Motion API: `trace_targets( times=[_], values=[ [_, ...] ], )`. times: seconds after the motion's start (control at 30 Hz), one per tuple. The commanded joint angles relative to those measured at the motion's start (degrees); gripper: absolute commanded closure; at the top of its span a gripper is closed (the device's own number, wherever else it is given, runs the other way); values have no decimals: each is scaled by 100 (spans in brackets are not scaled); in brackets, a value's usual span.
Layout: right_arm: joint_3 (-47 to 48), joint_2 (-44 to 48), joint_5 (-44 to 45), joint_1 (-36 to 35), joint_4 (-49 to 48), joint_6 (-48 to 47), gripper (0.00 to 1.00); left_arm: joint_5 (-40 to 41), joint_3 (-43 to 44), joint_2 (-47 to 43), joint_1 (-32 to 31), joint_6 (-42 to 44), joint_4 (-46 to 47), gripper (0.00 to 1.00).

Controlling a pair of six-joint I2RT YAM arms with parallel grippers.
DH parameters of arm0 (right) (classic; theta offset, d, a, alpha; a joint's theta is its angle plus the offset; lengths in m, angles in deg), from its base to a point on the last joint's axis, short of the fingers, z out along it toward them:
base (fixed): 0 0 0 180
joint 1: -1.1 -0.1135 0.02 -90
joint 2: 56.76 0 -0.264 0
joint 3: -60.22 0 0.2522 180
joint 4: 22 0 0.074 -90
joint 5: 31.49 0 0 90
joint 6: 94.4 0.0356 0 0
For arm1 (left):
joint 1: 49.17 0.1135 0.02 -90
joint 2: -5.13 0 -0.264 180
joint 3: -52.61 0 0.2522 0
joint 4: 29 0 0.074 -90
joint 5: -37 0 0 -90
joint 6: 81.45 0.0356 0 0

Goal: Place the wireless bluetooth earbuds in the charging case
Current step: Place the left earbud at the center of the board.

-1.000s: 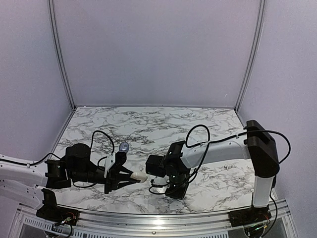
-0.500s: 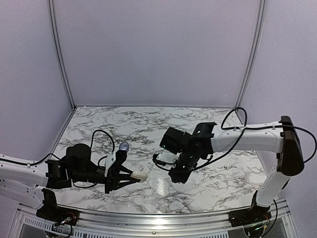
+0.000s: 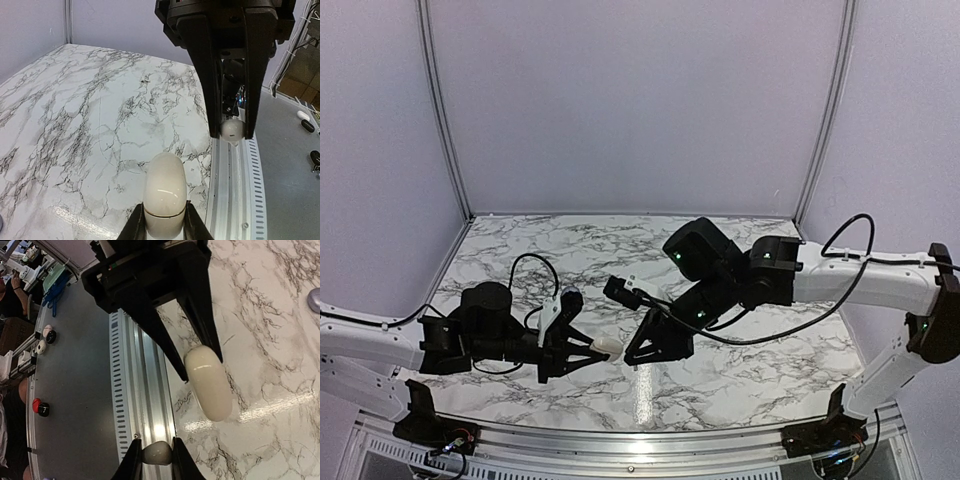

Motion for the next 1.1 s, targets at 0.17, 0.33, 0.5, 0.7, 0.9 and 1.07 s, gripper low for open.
trace_targets(
  times=[0.17,0.33,0.5,0.7,0.9,1.07],
  values=[
    [338,-615,-726,-193,-551,197,95,-266,232,30,20,-77,47,100],
    [403,-725,-430,-190,-580,315,95,-304,228,24,20,-93,55,100],
    [365,-656,-119,-82,-641,437,95,-368,191,13,20,-84,47,100],
    [343,-542,432,142,-678,508,95,-472,171,-78,20,-86,42,100],
    [336,-352,812,187,-801,543,96,-593,161,-71,22,-104,47,100],
    [334,-271,1137,216,-831,524,96,-709,205,-38,20,-130,47,100]
  ],
)
